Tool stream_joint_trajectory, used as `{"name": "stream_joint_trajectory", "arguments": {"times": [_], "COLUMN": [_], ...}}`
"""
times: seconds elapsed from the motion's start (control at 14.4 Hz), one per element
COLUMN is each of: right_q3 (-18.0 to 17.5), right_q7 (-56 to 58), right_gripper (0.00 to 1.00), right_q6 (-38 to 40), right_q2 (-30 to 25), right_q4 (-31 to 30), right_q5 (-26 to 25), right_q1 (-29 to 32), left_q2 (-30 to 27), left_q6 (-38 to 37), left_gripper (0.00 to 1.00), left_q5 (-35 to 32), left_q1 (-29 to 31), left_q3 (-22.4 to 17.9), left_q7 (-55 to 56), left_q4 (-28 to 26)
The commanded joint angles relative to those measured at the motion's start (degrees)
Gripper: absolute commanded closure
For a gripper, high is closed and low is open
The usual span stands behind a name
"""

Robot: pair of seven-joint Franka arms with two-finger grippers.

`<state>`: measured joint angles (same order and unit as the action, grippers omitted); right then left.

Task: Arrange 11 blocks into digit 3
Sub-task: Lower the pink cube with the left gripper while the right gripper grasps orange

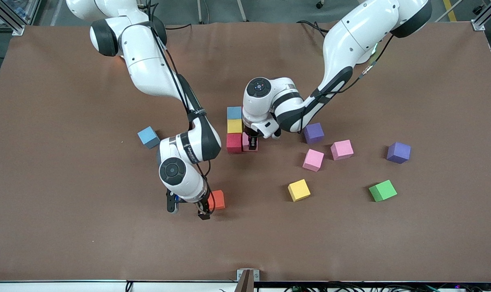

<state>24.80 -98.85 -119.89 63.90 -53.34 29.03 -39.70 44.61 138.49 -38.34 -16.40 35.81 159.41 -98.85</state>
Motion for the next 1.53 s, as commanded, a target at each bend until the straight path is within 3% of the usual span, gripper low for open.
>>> {"name": "stream_joint_trajectory", "arguments": {"times": [0.0, 0.28, 0.42, 0.62, 0.69, 0.97, 1.25, 1.39, 1.46], "right_q3": [-0.37, -1.86, -2.73, -3.7, -3.97, -3.97, -3.97, -3.88, -3.88], "right_q7": [-1.08, -1.17, -1.34, -2.75, -2.75, -2.66, -2.58, -2.58, -2.23], "right_gripper": [0.0, 0.0, 0.0, 0.0, 0.0, 0.01, 0.06, 0.22, 0.39], "right_q6": [-0.26, -0.17, -0.08, 1.23, 1.76, 4.66, 5.81, 5.81, 5.89], "right_q2": [1.57, 1.92, 2.36, 2.36, 2.36, 2.19, 2.19, 2.1, 2.01], "right_q4": [2.19, 2.28, 2.36, 2.36, 2.36, 2.45, 3.16, 3.24, 3.24], "right_q5": [0.68, 0.67, 0.59, 0.68, 0.68, 0.68, 0.59, 0.59, 0.5], "right_q1": [0.41, 0.76, 0.76, 0.76, 0.85, 1.29, 1.38, 1.38, 1.29], "left_q2": [0.48, 1.09, 1.27, 1.36, 1.27, -0.48, -6.19, -8.57, -9.62], "left_q6": [0.64, 0.82, 0.91, 1.34, 1.35, 0.47, -6.46, -8.76, -8.85], "left_gripper": [0.8, 0.74, 0.67, 0.23, 0.0, 0.0, 0.0, 0.0, 0.0], "left_q5": [-1.82, -2.26, -2.35, -2.61, -2.61, -2.79, -2.53, -1.48, -1.04], "left_q1": [-1.01, -1.09, -1.18, -1.09, -1.09, -0.04, 0.57, 1.88, 3.9], "left_q3": [-0.31, -0.31, -0.31, -0.39, -0.39, -0.22, 1.01, 1.36, 2.32], "left_q7": [11.27, 11.18, 11.18, 11.1, 10.75, 8.56, 4.62, -0.4, -2.25], "left_q4": [0.51, 0.59, 0.68, 0.59, 0.59, 0.51, -0.02, 0.33, 0.33]}}
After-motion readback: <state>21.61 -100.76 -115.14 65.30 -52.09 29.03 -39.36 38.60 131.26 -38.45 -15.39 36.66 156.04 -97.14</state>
